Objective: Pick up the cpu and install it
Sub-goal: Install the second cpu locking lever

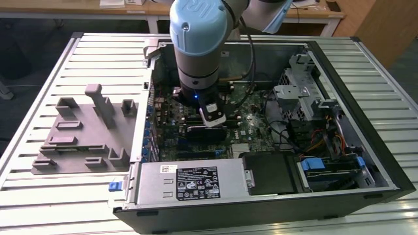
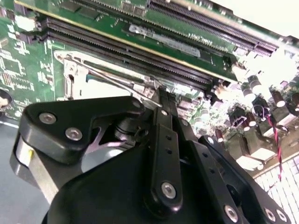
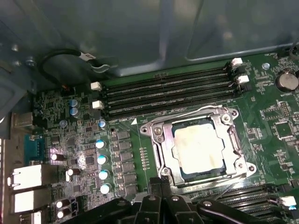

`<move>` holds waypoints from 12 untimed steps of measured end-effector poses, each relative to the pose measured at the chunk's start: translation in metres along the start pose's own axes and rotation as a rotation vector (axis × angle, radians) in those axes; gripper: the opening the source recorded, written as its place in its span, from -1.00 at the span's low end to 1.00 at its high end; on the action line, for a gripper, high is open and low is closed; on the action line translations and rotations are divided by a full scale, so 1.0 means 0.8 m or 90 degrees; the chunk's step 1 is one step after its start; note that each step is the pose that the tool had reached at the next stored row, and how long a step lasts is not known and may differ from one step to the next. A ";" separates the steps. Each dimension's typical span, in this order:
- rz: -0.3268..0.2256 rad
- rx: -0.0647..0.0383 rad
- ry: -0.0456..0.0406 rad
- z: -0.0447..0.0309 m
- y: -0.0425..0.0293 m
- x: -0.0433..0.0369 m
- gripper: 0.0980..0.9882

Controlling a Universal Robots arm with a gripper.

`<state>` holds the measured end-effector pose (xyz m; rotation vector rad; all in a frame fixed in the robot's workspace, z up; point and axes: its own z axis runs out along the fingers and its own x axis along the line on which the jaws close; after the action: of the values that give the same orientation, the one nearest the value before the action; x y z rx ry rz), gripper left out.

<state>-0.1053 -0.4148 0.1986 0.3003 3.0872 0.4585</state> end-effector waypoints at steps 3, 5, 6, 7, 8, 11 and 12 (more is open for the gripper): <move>0.000 0.000 0.0001 -0.0007 0.0000 0.000 -0.98; 0.000 0.000 0.0000 -0.0045 0.0012 0.000 -0.98; 0.000 0.000 0.0000 -0.0073 0.0021 0.000 -0.98; 0.000 0.000 0.0001 -0.0106 0.0030 0.000 -0.98; 0.000 0.000 0.0001 -0.0141 0.0041 0.000 -0.98; 0.000 0.000 0.0001 -0.0255 0.0075 0.001 -0.98; 0.000 0.000 0.0002 -0.0293 0.0087 0.001 -0.98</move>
<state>-0.1053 -0.4149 0.2231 0.3002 3.0873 0.4593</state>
